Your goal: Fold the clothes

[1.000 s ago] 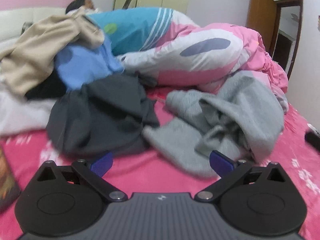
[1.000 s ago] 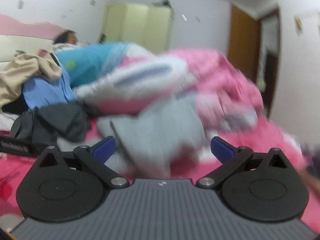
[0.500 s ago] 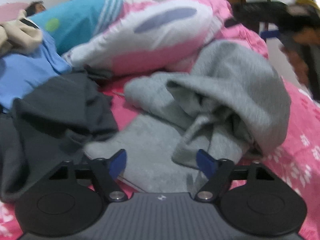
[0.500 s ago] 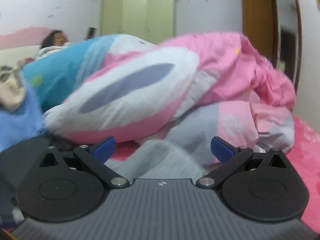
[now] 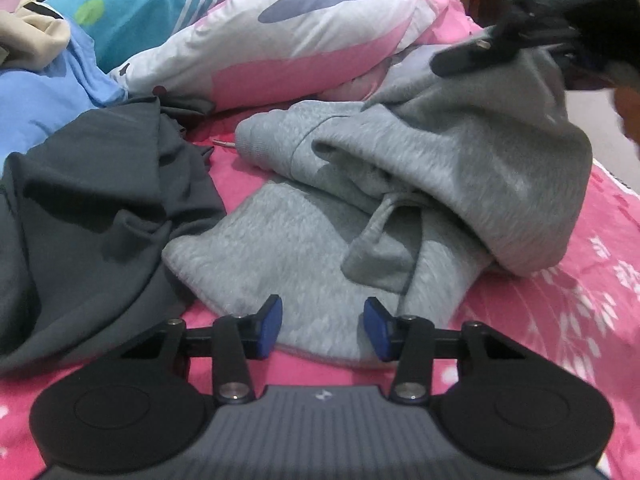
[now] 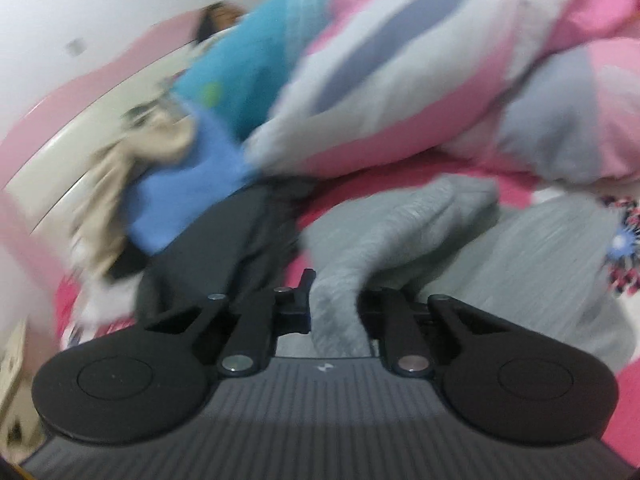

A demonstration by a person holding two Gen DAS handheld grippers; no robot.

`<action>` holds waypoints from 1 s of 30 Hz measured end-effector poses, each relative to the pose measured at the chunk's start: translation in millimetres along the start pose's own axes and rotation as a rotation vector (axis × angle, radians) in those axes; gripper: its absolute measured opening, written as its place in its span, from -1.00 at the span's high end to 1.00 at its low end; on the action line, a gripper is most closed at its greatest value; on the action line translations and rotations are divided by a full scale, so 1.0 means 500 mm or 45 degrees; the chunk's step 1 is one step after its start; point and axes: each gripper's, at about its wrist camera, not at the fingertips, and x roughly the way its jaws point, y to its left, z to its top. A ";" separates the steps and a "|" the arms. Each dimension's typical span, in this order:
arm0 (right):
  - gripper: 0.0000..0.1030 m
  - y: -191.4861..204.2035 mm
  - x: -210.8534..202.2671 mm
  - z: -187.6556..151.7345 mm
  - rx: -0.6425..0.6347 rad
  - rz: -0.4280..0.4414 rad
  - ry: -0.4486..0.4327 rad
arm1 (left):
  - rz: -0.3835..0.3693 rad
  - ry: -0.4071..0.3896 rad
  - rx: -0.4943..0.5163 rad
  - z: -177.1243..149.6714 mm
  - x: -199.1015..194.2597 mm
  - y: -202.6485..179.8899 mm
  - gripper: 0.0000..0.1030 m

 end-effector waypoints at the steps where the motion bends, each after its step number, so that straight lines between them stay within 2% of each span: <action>1: 0.83 0.017 -0.014 -0.020 -0.019 0.032 0.005 | -0.007 -0.002 -0.011 -0.006 -0.014 0.008 0.09; 7: 0.85 0.111 -0.114 -0.174 -0.158 0.208 0.074 | -0.093 -0.007 -0.232 -0.041 -0.122 0.098 0.06; 11: 0.87 0.170 -0.182 -0.281 -0.230 0.285 0.144 | -0.183 -0.038 -0.380 -0.052 -0.188 0.140 -0.16; 13: 0.87 0.206 -0.190 -0.344 -0.290 0.241 0.213 | -0.235 -0.060 -0.394 -0.045 -0.211 0.138 -0.31; 15: 0.86 0.241 -0.192 -0.406 -0.355 0.176 0.278 | -0.291 -0.089 -0.377 -0.036 -0.225 0.122 -0.60; 16: 0.86 0.253 -0.191 -0.431 -0.377 0.148 0.291 | -0.323 -0.104 -0.364 -0.032 -0.230 0.112 -0.66; 18: 0.86 0.279 -0.189 -0.477 -0.438 0.083 0.304 | -0.346 -0.116 -0.319 -0.017 -0.225 0.081 -0.82; 20: 0.85 0.310 -0.189 -0.508 -0.554 -0.012 0.273 | -0.307 -0.107 -0.229 0.002 -0.198 0.039 -0.90; 22: 0.78 0.335 -0.189 -0.532 -0.646 -0.096 0.241 | -0.230 -0.097 -0.118 0.025 -0.157 -0.009 -0.90; 23: 0.68 0.338 -0.189 -0.535 -0.645 -0.111 0.222 | -0.191 -0.092 -0.062 0.036 -0.136 -0.034 -0.90; 25: 0.50 0.340 -0.187 -0.537 -0.613 -0.125 0.177 | -0.046 -0.073 0.018 0.063 -0.080 -0.073 -0.88; 26: 0.33 0.339 -0.191 -0.538 -0.590 -0.123 0.155 | -0.006 -0.060 0.019 0.079 -0.054 -0.083 -0.81; 27: 0.14 0.336 -0.199 -0.540 -0.559 -0.112 0.135 | 0.027 -0.047 0.013 0.094 -0.029 -0.090 -0.68; 28: 0.08 0.333 -0.209 -0.542 -0.530 -0.108 0.112 | 0.049 -0.033 -0.005 0.108 -0.011 -0.089 -0.61; 29: 0.02 0.329 -0.222 -0.546 -0.503 -0.111 0.087 | 0.069 -0.020 -0.026 0.121 0.006 -0.087 -0.42; 30: 0.00 0.325 -0.234 -0.549 -0.476 -0.114 0.062 | 0.089 -0.007 -0.047 0.135 0.022 -0.085 -0.13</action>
